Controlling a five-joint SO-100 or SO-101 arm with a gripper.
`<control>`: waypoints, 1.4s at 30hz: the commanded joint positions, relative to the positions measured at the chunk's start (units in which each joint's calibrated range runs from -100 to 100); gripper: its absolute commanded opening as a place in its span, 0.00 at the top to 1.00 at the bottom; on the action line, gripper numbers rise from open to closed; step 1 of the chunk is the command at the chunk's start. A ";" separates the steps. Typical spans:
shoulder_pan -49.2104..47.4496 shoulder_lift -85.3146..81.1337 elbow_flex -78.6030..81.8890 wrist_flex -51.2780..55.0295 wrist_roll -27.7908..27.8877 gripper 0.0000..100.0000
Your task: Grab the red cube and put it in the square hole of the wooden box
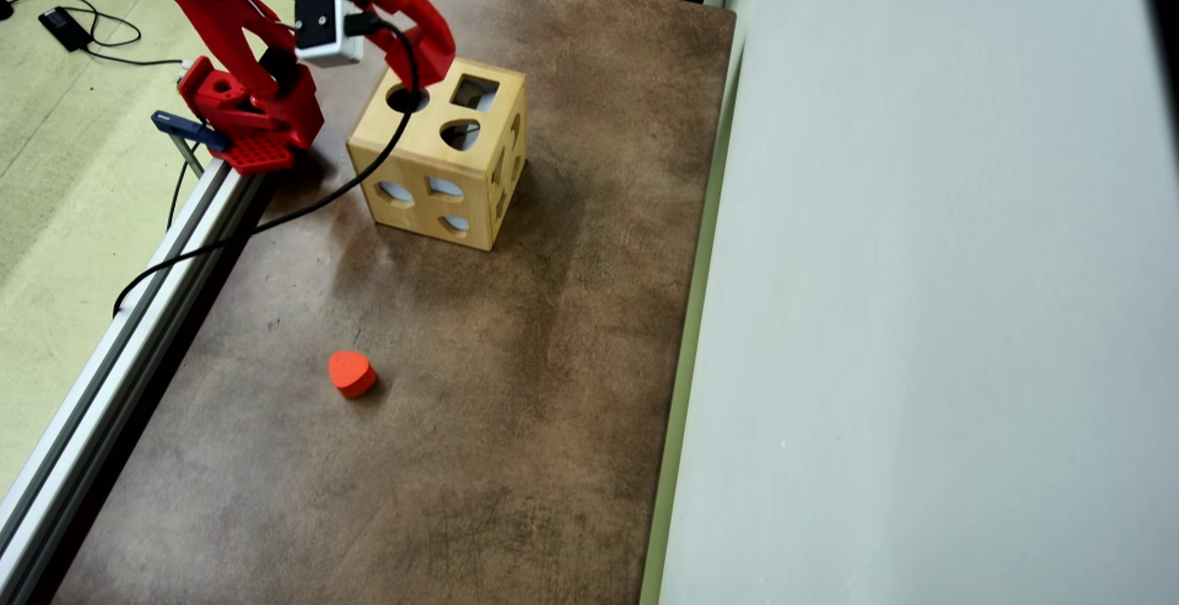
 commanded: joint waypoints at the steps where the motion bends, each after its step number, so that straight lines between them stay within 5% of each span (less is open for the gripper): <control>1: -3.47 2.55 -2.01 0.57 -2.30 0.97; 42: -3.39 17.49 -6.66 0.49 -8.11 0.97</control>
